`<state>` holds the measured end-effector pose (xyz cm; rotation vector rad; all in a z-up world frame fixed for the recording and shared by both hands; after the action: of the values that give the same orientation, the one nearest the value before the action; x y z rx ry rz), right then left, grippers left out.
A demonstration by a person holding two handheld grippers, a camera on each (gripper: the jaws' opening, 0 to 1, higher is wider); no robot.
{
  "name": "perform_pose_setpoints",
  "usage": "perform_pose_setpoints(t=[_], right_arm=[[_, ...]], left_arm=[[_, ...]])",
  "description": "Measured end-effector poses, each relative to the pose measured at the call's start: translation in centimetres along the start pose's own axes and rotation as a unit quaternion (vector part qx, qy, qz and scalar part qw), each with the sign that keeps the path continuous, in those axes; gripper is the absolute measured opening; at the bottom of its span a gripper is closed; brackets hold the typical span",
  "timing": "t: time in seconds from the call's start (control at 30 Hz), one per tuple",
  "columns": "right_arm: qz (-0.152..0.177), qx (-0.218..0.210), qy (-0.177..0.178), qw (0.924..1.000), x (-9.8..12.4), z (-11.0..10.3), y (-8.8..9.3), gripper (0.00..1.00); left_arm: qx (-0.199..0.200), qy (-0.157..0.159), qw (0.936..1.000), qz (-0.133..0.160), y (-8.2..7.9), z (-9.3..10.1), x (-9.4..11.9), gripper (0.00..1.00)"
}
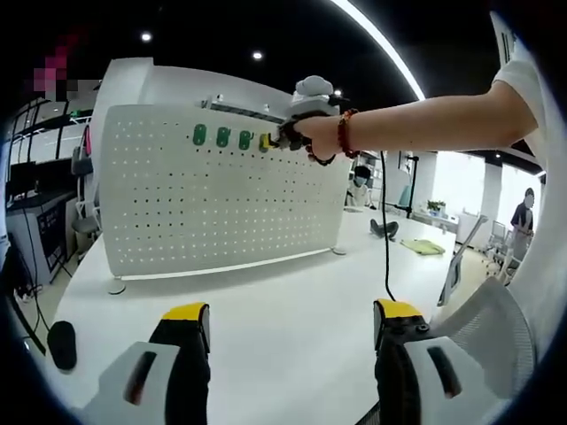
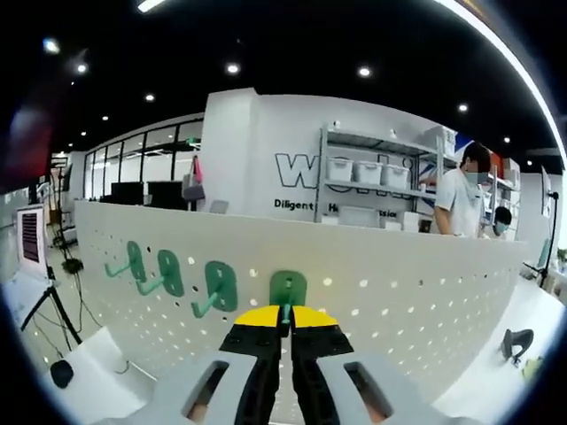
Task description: Insert the hook assembly into the mounting plate slot until the hook locks in place.
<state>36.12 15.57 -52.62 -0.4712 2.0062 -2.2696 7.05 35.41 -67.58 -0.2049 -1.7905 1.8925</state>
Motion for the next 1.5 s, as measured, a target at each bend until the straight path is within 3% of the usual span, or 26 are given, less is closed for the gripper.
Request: perform_pose_setpoints(t=[0.1, 0.37, 0.57, 0.67, 1.03, 1.1, 1.17, 1.5], right_arm=[[0.003, -0.026, -0.014, 0.9996, 0.1, 0.2, -0.2, 0.02], [0.008, -0.015, -0.029, 0.9994, 0.0, 0.2, -0.8, 0.05], [-0.005, -0.017, -0.036, 0.9992, 0.1, 0.1, 0.3, 0.08], [0.014, 0.010, -0.029, 0.9994, 0.5, 0.0, 0.2, 0.04], [-0.005, 0.014, -0.037, 0.9992, 0.1, -0.1, 0.9, 0.01], [-0.027, -0.012, -0.046, 0.9985, 0.2, 0.0, 1.7, 0.00], [-0.024, -0.011, -0.048, 0.9985, 0.3, 0.1, 2.2, 0.00], [-0.004, -0.007, -0.091, 0.9958, 1.1, 0.1, 3.9, 0.16]], left_arm=[[-0.002, 0.000, 1.0000, 0.000, 0.0, -0.1, 0.0, 0.77], [-0.006, 0.008, 0.9999, -0.001, -0.2, 0.5, -0.4, 0.77], [-0.007, 0.006, 1.0000, -0.003, -0.1, 0.4, -0.3, 0.77], [-0.005, 0.007, 1.0000, -0.002, -0.1, 0.3, -0.3, 0.77], [-0.011, 0.012, 0.9999, -0.006, -0.3, 0.5, -0.5, 0.77], [-0.011, 0.011, 0.9999, -0.003, -0.3, 0.5, -0.5, 0.77], [-0.008, 0.009, 0.9999, -0.003, -0.4, 0.4, -0.4, 0.77], [-0.019, 0.013, 0.9997, -0.005, -0.7, 0.8, -0.4, 0.78]])
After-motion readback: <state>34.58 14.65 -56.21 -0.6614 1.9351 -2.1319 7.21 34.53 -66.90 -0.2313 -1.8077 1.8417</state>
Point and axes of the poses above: the point that each gripper's makers call its tool centre point, and the gripper's own axes: x roughly backward along the fingers, z roughly to its right, y roughly out of its underside, the point moved 6 cm from there along x, roughly backward along the fingers, and after that the axes turned 10 degrees about -y, right-handed, at the moved point
